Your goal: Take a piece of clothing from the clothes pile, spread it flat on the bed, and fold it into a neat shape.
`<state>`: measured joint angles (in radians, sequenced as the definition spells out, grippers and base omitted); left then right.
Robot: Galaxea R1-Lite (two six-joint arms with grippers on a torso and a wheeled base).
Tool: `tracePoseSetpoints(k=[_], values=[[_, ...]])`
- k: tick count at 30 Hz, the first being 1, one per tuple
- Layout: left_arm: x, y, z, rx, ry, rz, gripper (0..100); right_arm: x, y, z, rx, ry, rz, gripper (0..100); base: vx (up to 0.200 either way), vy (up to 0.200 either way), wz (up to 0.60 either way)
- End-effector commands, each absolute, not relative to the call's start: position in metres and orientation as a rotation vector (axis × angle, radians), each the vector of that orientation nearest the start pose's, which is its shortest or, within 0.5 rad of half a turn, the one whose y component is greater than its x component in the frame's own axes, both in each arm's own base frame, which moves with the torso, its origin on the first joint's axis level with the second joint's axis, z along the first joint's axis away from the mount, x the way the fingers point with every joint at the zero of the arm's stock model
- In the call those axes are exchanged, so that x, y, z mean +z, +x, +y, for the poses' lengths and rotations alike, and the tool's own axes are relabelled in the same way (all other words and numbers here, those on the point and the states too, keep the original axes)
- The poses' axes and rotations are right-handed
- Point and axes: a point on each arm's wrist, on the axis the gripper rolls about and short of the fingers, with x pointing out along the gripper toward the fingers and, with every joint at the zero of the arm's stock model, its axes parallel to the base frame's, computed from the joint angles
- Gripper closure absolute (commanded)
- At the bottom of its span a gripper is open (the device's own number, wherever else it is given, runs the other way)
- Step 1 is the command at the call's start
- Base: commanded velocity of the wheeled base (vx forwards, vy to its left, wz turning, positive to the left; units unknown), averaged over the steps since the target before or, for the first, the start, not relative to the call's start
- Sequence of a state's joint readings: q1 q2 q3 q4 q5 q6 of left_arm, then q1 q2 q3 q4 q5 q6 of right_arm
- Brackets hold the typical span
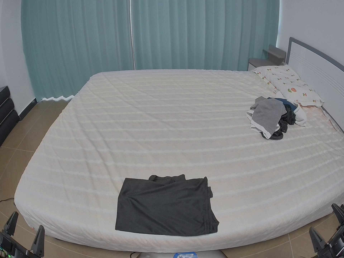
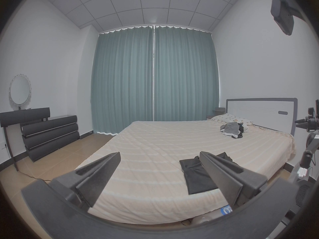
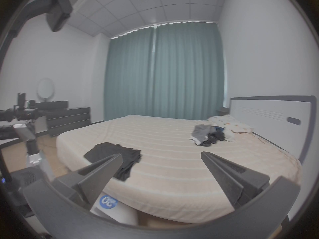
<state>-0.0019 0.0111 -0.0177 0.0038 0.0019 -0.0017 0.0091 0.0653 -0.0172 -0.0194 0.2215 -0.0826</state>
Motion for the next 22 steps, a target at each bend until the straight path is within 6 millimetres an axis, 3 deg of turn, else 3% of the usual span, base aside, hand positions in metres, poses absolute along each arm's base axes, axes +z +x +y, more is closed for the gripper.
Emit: tracePoseSetpoints(k=[1, 4, 8, 12, 22], values=[[0.0762, -0.0223, -0.0001, -0.008, 0.005, 0.014, 0, 0.0812, -0.025, 0.0013, 0.052, 0.015, 0.0, 0, 0.0, 0.0, 0.0], [0.0758, -0.0222, 0.0, -0.005, 0.0, 0.015, 0, 0.0822, -0.0265, 0.0009, 0.033, 0.043, 0.018, 0, 0.0, 0.0, 0.0], [0.0761, -0.0223, 0.0001, 0.002, -0.015, 0.015, 0, 0.0789, -0.0242, 0.0021, 0.086, -0.094, -0.004, 0, 0.0, 0.0, 0.0], [0.0761, -0.0223, 0.0001, 0.003, -0.018, 0.015, 0, 0.0757, -0.0229, 0.0004, 0.011, 0.002, 0.014, 0, 0.0, 0.0, 0.0], [0.0761, -0.0222, 0.0, -0.003, -0.006, 0.017, 0, 0.0752, -0.0228, 0.0003, 0.009, -0.017, 0.008, 0, 0.0, 0.0, 0.0]])
